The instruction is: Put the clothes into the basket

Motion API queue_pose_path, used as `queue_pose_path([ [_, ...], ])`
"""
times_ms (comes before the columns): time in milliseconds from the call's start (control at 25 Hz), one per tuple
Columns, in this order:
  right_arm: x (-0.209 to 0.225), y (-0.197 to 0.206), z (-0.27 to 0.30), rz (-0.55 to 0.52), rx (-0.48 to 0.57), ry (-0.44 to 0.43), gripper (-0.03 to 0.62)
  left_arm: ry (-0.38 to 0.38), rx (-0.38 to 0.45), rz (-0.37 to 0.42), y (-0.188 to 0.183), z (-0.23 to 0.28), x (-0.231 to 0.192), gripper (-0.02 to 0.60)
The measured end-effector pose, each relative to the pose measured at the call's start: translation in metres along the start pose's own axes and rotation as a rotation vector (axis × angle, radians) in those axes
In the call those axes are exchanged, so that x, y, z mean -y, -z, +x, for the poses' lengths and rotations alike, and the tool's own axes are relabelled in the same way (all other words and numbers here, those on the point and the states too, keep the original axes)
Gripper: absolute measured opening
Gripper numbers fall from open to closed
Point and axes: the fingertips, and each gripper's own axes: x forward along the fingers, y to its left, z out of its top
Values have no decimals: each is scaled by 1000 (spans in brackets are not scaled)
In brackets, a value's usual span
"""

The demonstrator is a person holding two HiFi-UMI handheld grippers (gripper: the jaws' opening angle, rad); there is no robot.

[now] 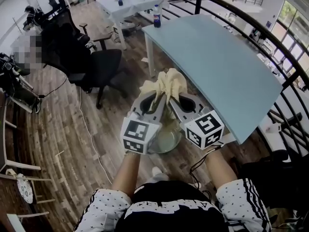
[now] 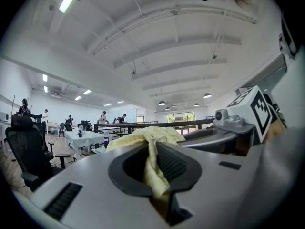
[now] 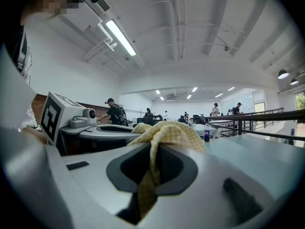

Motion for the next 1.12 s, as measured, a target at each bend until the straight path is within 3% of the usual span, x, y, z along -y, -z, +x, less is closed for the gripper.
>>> queue_pose_path([
  [1120, 6, 53, 29, 65, -89, -24, 46, 24, -72, -39, 57, 15, -17, 49],
])
